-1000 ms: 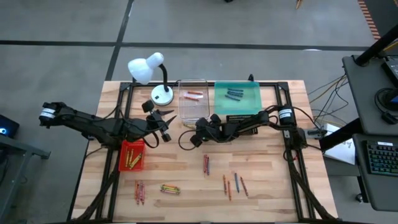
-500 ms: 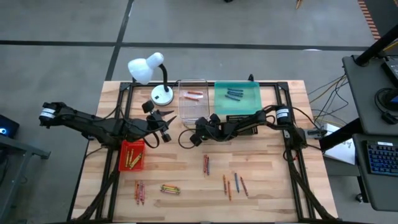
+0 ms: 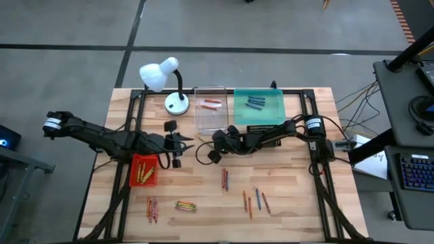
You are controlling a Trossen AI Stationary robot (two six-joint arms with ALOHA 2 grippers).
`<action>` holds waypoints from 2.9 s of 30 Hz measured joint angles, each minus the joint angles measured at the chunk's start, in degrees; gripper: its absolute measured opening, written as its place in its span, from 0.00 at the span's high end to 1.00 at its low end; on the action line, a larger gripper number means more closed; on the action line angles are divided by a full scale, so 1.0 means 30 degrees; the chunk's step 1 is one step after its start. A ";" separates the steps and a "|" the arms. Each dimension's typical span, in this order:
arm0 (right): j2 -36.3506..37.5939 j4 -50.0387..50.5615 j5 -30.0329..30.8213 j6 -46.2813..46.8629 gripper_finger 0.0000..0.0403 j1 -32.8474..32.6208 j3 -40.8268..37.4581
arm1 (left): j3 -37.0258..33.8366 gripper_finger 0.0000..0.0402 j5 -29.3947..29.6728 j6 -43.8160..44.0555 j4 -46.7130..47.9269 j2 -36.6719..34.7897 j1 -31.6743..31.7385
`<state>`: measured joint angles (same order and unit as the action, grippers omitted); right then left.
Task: Sort crayons
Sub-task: Put the green crayon into the orange bin
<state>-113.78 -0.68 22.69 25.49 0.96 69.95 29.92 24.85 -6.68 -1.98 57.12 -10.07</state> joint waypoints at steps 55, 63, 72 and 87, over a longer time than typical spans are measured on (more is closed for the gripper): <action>0.3126 0.7252 0.2317 -0.2998 0.98 -0.3510 0.1785 | 0.1031 0.62 0.4219 0.8406 -0.5791 1.4844 0.0740; 0.3126 0.7327 0.2323 -0.2867 0.98 -0.3656 0.1705 | 0.1057 0.73 0.4239 0.8573 -0.6138 1.5489 0.0736; 0.3133 0.8469 0.2328 -0.2502 0.98 -0.3958 0.1701 | 0.1026 0.98 0.3335 0.7938 -0.6003 1.5110 0.0738; 0.3147 1.0280 0.2364 -0.2719 0.98 -0.4360 0.1770 | 0.4299 1.00 -0.0655 0.7910 0.7413 0.4378 -0.1001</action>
<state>-104.33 30.16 29.78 17.33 -12.12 75.26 42.82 22.88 17.05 20.25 70.26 -13.07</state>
